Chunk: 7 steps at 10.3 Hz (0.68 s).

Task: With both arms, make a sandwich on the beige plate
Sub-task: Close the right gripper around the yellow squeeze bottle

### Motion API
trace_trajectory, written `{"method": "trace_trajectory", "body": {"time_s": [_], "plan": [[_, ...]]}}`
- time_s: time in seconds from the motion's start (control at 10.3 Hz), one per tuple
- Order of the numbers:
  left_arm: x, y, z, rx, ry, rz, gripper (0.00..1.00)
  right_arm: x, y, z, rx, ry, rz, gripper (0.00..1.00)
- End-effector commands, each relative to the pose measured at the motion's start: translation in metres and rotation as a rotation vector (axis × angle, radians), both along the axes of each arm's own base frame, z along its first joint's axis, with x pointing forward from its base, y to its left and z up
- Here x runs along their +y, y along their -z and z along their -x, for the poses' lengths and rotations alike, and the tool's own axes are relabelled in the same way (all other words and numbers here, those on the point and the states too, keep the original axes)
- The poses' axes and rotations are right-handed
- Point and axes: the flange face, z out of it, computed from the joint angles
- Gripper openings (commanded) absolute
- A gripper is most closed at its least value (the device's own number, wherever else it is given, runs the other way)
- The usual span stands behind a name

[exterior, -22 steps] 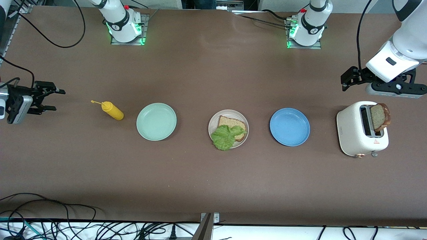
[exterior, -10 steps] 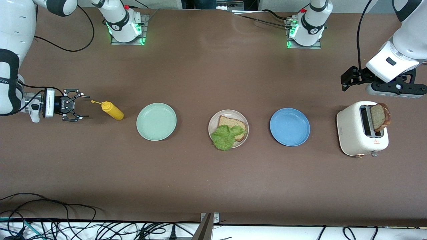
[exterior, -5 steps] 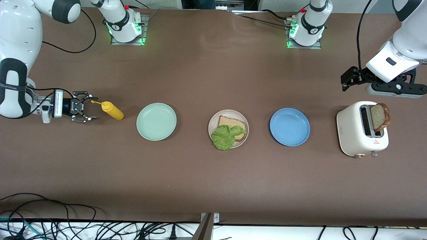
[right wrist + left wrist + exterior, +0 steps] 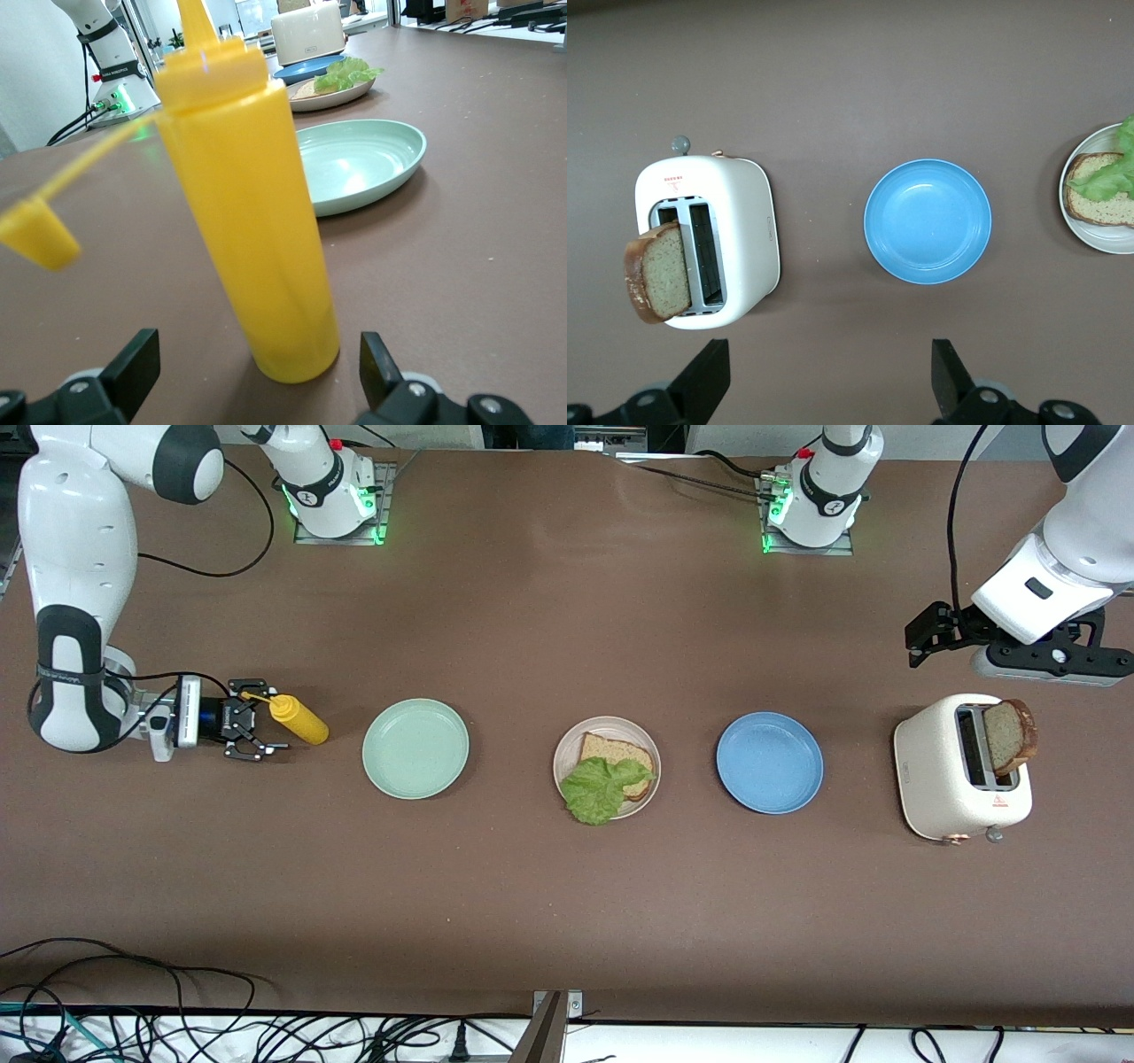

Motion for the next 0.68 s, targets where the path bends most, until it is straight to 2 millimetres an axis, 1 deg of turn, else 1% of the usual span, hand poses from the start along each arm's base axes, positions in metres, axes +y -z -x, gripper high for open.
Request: {"method": "trace_trajectory", "body": {"time_s": [0.0, 0.19, 0.29, 0.39, 0.49, 0.58], "plan": [[0.0, -0.005, -0.002, 0.001, -0.005, 0.009, 1.0, 0.003, 0.011, 0.001, -0.022, 0.017, -0.042, 1.0], [0.0, -0.005, -0.002, 0.001, -0.005, 0.009, 1.0, 0.016, 0.017, 0.001, -0.014, 0.008, -0.06, 1.0], [0.0, -0.005, -0.002, 0.001, -0.005, 0.009, 1.0, 0.018, 0.017, 0.0, -0.016, 0.006, -0.057, 1.0], [0.001, -0.005, -0.002, 0.001, -0.006, 0.009, 1.0, 0.022, 0.018, -0.001, -0.018, 0.004, -0.06, 0.97], [0.001, -0.005, -0.002, 0.001, -0.006, 0.009, 1.0, 0.027, 0.017, -0.006, -0.031, 0.009, -0.065, 0.75], [0.001, -0.005, -0.002, 0.001, -0.006, 0.009, 1.0, 0.032, 0.017, -0.011, -0.043, 0.008, -0.057, 0.32]]}}
